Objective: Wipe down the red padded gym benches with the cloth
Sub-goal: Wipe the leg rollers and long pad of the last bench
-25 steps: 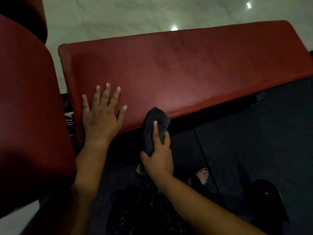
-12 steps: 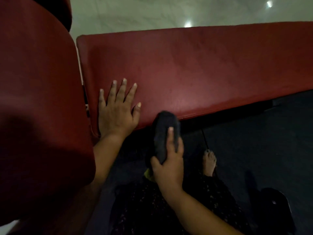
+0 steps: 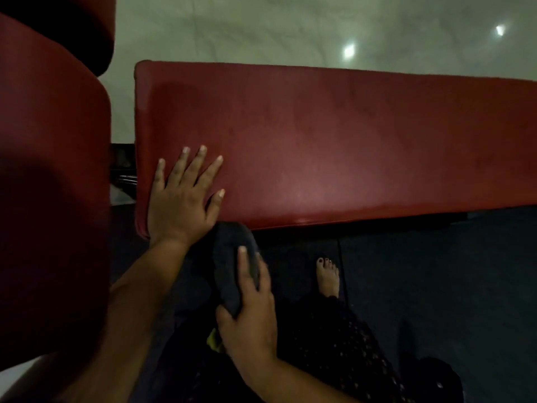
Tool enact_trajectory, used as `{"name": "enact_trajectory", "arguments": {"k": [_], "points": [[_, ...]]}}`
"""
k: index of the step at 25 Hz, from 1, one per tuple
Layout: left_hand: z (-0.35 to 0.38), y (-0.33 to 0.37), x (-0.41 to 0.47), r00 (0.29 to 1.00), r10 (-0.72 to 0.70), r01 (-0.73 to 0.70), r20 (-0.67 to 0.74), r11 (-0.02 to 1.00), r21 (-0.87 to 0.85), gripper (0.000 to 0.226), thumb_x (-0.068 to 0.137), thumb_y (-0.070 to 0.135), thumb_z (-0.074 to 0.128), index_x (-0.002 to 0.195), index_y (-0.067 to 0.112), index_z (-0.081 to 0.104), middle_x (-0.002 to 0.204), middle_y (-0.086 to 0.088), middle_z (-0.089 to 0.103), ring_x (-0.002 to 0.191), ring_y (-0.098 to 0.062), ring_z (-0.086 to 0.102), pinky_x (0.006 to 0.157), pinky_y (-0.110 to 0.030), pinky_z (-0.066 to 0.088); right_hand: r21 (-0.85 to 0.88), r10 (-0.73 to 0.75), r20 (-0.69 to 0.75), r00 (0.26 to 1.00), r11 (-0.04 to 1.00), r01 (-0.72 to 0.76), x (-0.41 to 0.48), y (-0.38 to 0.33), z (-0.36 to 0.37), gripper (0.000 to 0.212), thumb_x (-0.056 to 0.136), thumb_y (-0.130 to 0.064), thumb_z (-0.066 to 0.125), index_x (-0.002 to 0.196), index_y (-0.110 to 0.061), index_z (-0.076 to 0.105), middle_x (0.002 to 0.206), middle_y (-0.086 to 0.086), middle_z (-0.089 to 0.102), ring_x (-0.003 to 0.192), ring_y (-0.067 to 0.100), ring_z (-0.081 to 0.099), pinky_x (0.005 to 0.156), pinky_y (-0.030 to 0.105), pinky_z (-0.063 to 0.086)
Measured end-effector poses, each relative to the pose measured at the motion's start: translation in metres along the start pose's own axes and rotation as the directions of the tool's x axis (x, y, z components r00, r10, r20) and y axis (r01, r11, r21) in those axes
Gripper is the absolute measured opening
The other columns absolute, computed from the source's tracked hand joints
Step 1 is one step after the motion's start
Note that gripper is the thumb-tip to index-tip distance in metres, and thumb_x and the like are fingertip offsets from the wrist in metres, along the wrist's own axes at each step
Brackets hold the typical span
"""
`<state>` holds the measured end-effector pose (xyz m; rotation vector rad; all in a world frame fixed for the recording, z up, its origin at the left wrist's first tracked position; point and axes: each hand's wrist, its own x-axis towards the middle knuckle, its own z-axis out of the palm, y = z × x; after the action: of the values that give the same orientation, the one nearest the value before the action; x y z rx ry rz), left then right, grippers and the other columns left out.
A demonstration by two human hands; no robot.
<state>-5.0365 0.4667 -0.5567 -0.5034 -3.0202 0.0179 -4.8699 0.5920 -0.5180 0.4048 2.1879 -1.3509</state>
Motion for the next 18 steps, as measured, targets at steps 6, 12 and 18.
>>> {"name": "enact_trajectory", "arguments": {"k": [6,12,18], "points": [[0.001,0.001,0.000,1.000,-0.014,0.013,-0.025,1.000,-0.027,0.057,0.094,0.044,0.037,0.148,0.025,0.043,0.155,-0.006,0.039,0.144,-0.029,0.033,0.117,-0.053,0.015,0.041,-0.022,0.059,0.998,0.999,0.019,0.035,0.011,-0.048,0.104,0.083,-0.018,0.065,0.132,-0.066,-0.013,0.161,-0.004,0.002,0.140,0.023,0.033,0.111,0.029,0.036],[0.001,0.003,0.000,0.999,-0.030,0.030,-0.015,0.999,-0.013,0.057,0.094,0.045,0.037,0.148,0.026,0.042,0.156,-0.004,0.037,0.144,-0.027,0.032,0.117,-0.052,0.016,-0.019,-0.044,0.208,0.977,0.999,0.049,0.052,0.022,-0.080,0.101,0.085,-0.015,0.063,0.133,-0.065,-0.011,0.160,-0.001,0.012,0.139,0.019,0.035,0.109,0.026,0.035],[0.000,0.002,0.001,1.000,-0.029,0.029,0.001,0.999,-0.028,0.057,0.094,0.045,0.038,0.148,0.026,0.042,0.155,-0.004,0.038,0.144,-0.027,0.031,0.117,-0.052,0.015,0.131,0.006,0.236,0.972,0.991,-0.037,0.044,0.007,-0.051,0.097,0.084,-0.006,0.062,0.136,-0.059,-0.001,0.146,-0.003,0.034,0.117,-0.001,0.045,0.088,0.000,0.036]]}}
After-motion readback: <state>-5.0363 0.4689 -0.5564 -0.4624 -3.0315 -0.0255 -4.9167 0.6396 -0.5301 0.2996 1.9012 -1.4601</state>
